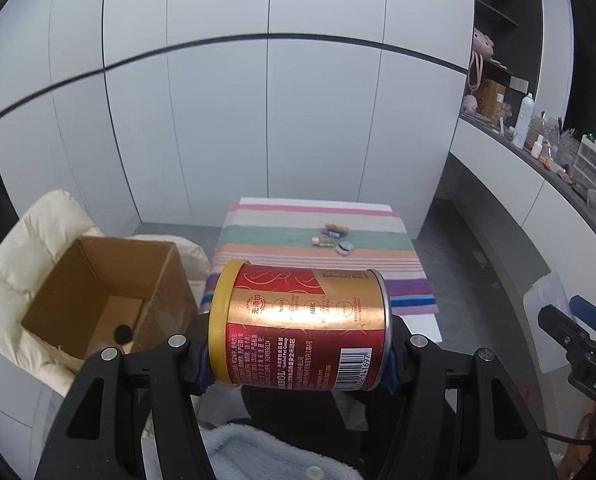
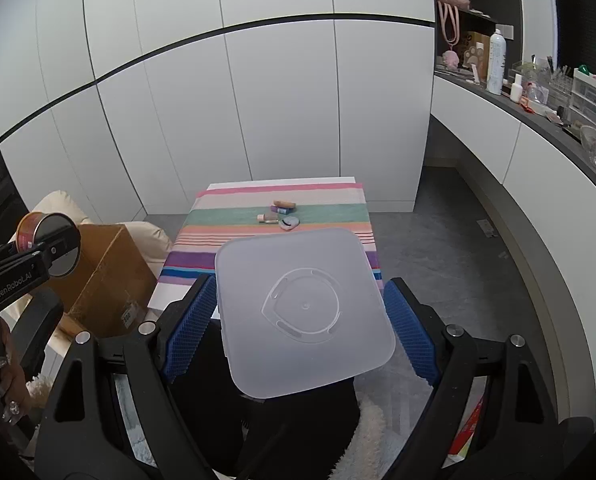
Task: Organize objects
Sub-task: 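Lift the can and lid and carry both over the cardboard box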
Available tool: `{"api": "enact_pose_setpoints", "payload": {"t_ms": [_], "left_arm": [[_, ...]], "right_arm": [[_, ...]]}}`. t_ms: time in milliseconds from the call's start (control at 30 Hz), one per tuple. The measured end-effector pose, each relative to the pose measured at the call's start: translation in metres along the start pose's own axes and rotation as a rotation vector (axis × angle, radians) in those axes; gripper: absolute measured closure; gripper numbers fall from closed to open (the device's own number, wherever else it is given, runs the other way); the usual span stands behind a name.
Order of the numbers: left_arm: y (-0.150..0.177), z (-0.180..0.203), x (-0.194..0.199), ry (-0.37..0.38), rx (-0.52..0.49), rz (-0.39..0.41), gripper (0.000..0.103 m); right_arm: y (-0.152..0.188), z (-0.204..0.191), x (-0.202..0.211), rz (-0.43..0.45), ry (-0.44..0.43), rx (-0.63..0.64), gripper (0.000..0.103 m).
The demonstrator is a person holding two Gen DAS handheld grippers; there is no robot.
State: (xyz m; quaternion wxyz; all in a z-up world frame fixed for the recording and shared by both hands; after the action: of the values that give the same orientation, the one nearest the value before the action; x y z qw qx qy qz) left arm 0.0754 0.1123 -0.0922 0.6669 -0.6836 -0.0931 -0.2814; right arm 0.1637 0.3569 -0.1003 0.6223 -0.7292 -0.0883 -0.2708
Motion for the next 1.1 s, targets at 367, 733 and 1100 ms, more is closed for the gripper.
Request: {"api": "enact_pose_setpoints", "payload": {"t_ms": [367,733,1100], "left_arm": [[0.012,-0.049,0.005,-0.094,0.076,-0.011,0.041],[0.035,-0.141,0.030,-0.315,0.214,-0.015,0.041],[0.057,-0.217,0.052,-0.481,0.332,-0.025,0.041]], "right_arm": [[-0.004,-0.042,-0.023,-0.029,-0.104,0.079,0.016],[0.000,-0.154,-0.052,-0.064,-0.369,0.247,0.016],[0.024,-0.260,-0.067,-0.089,-0.596,0.418,0.016]]}}
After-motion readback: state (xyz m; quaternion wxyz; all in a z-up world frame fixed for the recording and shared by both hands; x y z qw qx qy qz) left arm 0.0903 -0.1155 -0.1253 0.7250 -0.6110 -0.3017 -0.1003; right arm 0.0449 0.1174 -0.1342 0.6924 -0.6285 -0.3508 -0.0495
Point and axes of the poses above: each gripper's, at about its wrist camera, not at the fingertips, and x roughly against the way its jaws point, z to its right, y to its underside, the point moved 4 cm from there along -x, roughly the way its jaws point, and after that the axes turned 10 degrees about z, right-handed, at the moved point
